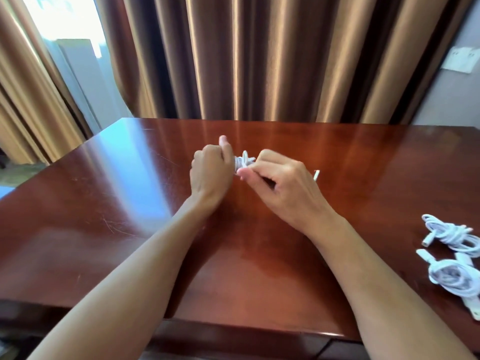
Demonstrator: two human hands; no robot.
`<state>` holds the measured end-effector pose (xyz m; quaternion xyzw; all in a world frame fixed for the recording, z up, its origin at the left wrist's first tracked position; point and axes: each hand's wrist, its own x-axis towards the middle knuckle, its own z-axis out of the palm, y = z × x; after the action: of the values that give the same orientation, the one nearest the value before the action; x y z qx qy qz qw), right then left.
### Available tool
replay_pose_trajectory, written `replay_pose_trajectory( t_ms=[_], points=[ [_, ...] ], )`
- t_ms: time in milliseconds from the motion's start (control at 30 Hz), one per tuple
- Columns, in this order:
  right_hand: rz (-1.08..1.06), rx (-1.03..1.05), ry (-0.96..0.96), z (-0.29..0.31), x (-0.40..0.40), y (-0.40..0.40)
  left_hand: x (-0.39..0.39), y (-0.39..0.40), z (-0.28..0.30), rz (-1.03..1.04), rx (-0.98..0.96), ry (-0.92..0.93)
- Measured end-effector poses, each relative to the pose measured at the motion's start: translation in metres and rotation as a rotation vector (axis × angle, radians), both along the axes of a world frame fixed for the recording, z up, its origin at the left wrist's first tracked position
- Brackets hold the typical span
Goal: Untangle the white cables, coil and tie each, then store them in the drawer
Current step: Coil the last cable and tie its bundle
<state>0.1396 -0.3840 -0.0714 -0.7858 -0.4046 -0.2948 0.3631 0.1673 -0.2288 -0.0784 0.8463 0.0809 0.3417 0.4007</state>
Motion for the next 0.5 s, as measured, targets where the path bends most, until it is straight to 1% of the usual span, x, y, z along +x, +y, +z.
replay_pose_trajectory(
  t_ms=[100, 133, 200, 267, 400, 500],
  points=[
    [-0.129, 0.014, -0.104, 0.004, 0.012, -0.015, 0.004, 0.001, -0.006, -0.256, 0.16, 0.051],
    [-0.191, 0.005, -0.147, 0.004, 0.017, -0.02, 0.004, 0.001, -0.006, -0.333, 0.169, 0.076],
    [-0.31, 0.004, -0.204, 0.002, 0.026, -0.028, -0.001, -0.003, -0.002, -0.473, 0.126, 0.122],
    [-0.384, 0.052, -0.193, -0.001, 0.032, -0.033, -0.006, -0.008, 0.003, -0.579, 0.065, 0.17],
    [-0.454, 0.133, -0.131, -0.006, 0.037, -0.032, -0.014, -0.012, 0.009, -0.685, 0.034, 0.243],
    [-0.512, 0.165, -0.023, -0.01, 0.041, -0.033, -0.022, -0.015, 0.01, -0.779, -0.025, 0.26]
  ],
)
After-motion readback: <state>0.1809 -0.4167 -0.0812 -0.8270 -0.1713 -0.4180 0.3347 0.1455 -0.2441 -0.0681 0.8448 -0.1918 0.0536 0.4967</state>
